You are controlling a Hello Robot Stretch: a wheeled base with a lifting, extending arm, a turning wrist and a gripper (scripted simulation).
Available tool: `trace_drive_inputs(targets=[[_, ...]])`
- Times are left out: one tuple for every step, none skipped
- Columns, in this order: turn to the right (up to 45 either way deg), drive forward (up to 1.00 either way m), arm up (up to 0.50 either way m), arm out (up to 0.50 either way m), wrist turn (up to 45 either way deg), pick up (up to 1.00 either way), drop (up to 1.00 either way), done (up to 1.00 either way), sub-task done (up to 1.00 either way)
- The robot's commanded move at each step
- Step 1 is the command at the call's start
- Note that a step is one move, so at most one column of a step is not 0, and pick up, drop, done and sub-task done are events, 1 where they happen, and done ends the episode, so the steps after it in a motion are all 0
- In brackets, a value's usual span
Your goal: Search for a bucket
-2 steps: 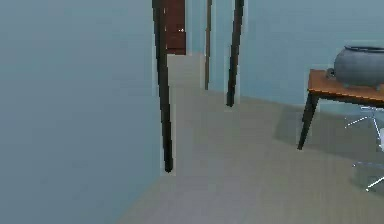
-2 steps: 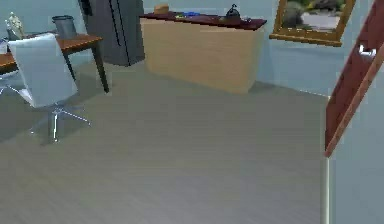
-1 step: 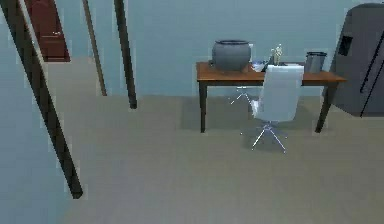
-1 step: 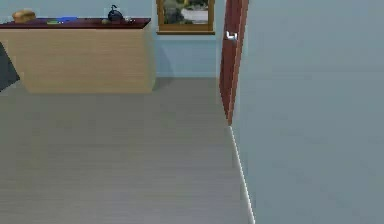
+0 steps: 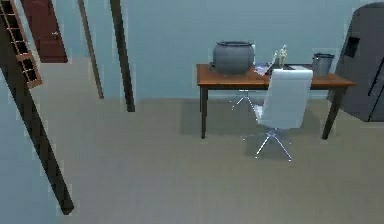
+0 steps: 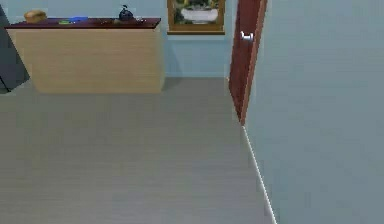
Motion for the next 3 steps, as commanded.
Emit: trace_drive_inputs(targets=[[-15.0,0.0,0.0,0.0,0.0,0.0,0.0,0.0,0.0],[0.0,1.0,0.0,0.0,0.0,0.0,0.0,0.0,0.0],[0.0,1.0,0.0,0.0,0.0,0.0,0.0,0.0,0.0]])
